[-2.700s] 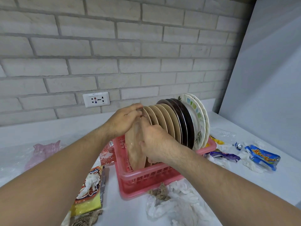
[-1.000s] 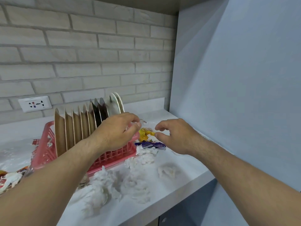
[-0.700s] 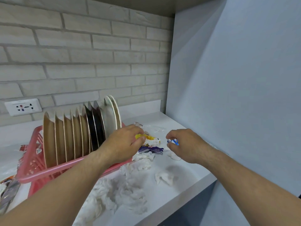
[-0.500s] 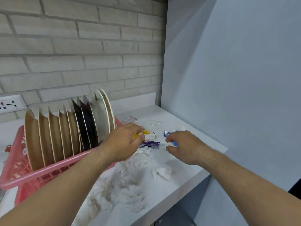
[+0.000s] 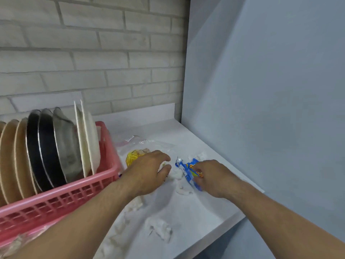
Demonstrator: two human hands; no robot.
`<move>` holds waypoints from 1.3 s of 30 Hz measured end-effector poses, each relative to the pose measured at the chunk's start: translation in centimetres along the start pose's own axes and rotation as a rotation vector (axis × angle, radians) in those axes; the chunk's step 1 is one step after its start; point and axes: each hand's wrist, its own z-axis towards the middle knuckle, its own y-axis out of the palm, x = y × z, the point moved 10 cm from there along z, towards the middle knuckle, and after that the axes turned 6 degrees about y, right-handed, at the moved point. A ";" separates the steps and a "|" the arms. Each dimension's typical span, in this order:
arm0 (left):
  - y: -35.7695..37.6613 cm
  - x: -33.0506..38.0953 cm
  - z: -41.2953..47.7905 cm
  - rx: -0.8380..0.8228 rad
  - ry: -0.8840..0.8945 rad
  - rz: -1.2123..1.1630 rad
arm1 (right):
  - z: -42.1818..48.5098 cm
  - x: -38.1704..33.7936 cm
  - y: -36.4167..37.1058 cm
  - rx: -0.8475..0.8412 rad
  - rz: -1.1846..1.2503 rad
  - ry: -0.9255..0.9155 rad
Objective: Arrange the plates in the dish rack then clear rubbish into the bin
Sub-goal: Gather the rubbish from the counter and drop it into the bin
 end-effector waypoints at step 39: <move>4.7 -2.9 8.8 0.477 -0.527 -0.993 | 7.3 -0.9 -1.6 -0.030 1.177 -0.245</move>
